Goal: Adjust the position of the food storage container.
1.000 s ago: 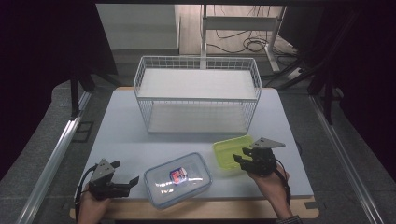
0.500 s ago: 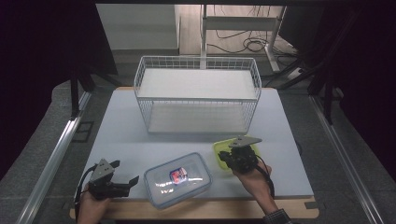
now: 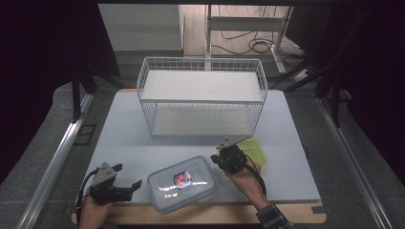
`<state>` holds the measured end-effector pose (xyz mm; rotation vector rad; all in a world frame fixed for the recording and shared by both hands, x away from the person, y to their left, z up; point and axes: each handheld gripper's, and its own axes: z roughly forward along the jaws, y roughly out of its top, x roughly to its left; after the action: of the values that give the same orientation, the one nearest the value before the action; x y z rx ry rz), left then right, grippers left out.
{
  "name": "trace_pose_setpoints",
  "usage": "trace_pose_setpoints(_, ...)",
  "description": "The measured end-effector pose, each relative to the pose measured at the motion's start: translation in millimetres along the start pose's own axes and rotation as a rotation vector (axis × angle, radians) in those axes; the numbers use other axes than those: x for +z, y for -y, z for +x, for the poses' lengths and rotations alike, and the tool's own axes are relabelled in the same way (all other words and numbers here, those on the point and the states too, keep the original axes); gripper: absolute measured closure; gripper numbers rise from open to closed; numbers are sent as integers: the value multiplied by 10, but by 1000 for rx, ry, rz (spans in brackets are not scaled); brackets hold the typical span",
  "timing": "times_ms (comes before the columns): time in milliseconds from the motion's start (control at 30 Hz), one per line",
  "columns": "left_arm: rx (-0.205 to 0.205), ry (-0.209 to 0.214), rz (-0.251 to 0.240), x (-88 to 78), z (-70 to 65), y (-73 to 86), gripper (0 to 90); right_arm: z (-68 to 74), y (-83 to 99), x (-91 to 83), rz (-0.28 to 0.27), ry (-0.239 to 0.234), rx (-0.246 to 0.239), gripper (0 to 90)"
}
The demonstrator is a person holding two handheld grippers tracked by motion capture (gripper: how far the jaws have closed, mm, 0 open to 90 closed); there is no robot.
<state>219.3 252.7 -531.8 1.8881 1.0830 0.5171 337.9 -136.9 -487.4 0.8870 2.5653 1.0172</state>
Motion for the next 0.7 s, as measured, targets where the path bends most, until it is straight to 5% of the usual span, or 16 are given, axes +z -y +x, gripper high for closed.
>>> trace_pose_setpoints(200,0,-1,2,3,-1,0,43,-77,-19,34,-9,0,28,895)
trace_pose_setpoints(700,-6,3,7,4,6,2,47,-434,56,-21,4,126,93,895)
